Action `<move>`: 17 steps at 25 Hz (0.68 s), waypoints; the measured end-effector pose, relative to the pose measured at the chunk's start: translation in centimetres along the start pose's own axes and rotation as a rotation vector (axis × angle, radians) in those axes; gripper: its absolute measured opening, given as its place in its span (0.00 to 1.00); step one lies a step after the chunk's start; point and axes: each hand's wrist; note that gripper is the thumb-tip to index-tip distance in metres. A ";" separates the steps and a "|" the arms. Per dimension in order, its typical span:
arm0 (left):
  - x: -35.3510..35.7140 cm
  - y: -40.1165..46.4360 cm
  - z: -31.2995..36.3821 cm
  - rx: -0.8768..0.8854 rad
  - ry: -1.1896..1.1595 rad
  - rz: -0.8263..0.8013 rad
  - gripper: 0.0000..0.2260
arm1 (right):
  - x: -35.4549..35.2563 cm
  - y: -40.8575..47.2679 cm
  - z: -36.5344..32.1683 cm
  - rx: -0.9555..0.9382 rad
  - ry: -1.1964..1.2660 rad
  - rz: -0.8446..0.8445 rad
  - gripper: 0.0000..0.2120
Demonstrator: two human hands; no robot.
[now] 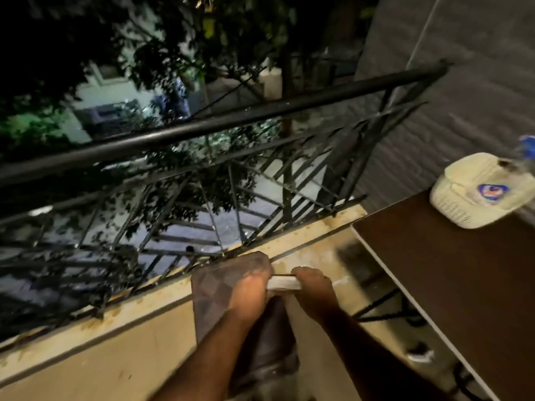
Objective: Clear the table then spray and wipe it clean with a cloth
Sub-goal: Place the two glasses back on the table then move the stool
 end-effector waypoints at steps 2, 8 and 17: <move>-1.1 0.3 4.8 0.113 0.005 -0.005 0.15 | -4.1 -1.9 1.7 0.048 0.025 0.099 0.17; 1.2 0.6 18.6 0.364 0.101 -0.033 0.18 | -12.2 -10.0 9.4 0.321 -0.003 0.158 0.16; 13.5 -6.3 41.1 0.715 0.146 -0.138 0.23 | -18.5 -30.7 24.1 0.616 -0.016 0.321 0.18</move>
Point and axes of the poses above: each hand's wrist, its own y-axis towards the middle knuckle, its own x-axis out of the palm, z = x × y, and after that the axes turned 15 degrees about -x, right-handed
